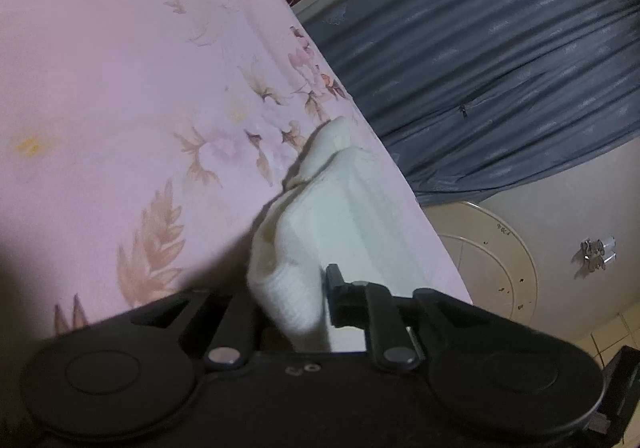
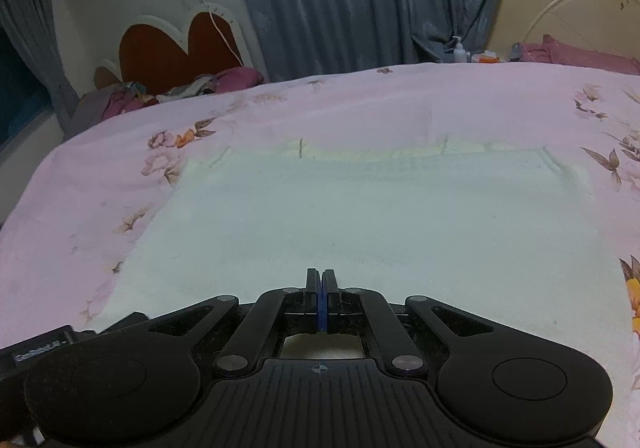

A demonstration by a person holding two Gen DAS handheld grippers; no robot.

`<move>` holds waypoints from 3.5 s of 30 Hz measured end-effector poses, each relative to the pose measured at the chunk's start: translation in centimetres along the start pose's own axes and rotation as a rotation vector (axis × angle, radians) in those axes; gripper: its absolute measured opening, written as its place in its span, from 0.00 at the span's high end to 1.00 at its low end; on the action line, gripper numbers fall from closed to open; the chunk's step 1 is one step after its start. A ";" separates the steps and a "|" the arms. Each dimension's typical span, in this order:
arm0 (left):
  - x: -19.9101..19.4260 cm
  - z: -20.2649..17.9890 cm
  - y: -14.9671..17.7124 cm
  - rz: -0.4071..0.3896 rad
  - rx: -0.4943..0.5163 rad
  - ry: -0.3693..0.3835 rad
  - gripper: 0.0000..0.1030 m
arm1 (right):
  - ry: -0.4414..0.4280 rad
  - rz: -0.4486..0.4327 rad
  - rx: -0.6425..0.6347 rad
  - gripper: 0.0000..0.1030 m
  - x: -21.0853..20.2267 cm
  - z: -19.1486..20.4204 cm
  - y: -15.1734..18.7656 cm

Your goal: Fold small clothes

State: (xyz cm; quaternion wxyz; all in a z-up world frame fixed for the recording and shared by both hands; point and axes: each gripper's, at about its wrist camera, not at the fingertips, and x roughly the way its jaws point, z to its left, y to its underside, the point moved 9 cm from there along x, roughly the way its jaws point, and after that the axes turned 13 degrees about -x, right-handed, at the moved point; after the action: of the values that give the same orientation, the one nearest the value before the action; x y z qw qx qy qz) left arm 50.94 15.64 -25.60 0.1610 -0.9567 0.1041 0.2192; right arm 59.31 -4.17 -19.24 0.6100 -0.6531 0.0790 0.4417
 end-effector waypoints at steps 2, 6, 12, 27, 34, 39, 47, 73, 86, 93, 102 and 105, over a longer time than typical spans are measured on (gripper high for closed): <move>0.2 -0.4 -0.1 -0.004 0.012 0.001 0.76 | 0.002 0.039 0.007 1.00 0.8 -0.4 0.6; 0.4 -0.7 -0.5 -0.020 0.024 -0.014 0.76 | -0.003 0.023 0.014 1.00 0.3 -0.6 0.4; 0.4 -0.6 -1.0 -0.017 0.053 -0.078 0.85 | -0.014 0.057 -0.005 1.00 1.2 -1.2 1.2; -1.4 -11.2 2.9 -0.006 0.439 -0.048 0.93 | -0.142 0.042 0.036 1.00 -0.6 -3.2 1.0; 0.0 -18.1 11.4 0.128 0.681 -0.005 0.93 | -0.163 -0.072 0.242 1.00 -5.8 -10.6 1.5; 2.6 -19.3 19.6 0.305 0.762 0.014 0.91 | -0.120 -0.137 0.378 1.00 -9.9 -17.6 3.1; 1.4 -19.7 22.8 0.416 0.807 0.059 0.61 | -0.156 -0.178 0.447 0.46 -13.3 -21.7 5.1; 5.6 -17.0 13.5 0.320 0.868 0.001 0.93 | -0.130 -0.032 0.223 0.90 -7.8 -15.8 3.6; 7.6 -16.7 13.2 0.400 0.895 0.011 0.90 | -0.070 -0.039 0.255 0.78 -9.2 -18.2 3.8; 13.5 -18.6 11.1 0.366 0.900 0.040 0.90 | -0.009 -0.071 0.055 0.78 -5.7 -16.7 -1.6; 16.2 -18.6 13.7 0.395 0.965 0.072 0.90 | 0.091 0.062 -0.003 0.78 -1.6 -19.9 1.1; 16.2 -19.2 13.3 0.378 0.980 0.095 0.89 | 0.115 0.023 -0.023 0.78 -2.4 -19.7 0.2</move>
State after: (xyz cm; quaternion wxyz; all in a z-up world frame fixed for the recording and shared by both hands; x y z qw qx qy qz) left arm 69.04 -5.56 -20.09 0.5421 -0.7426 0.3725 0.1263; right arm 67.24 -22.32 -20.45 0.5920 -0.6833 0.1162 0.4113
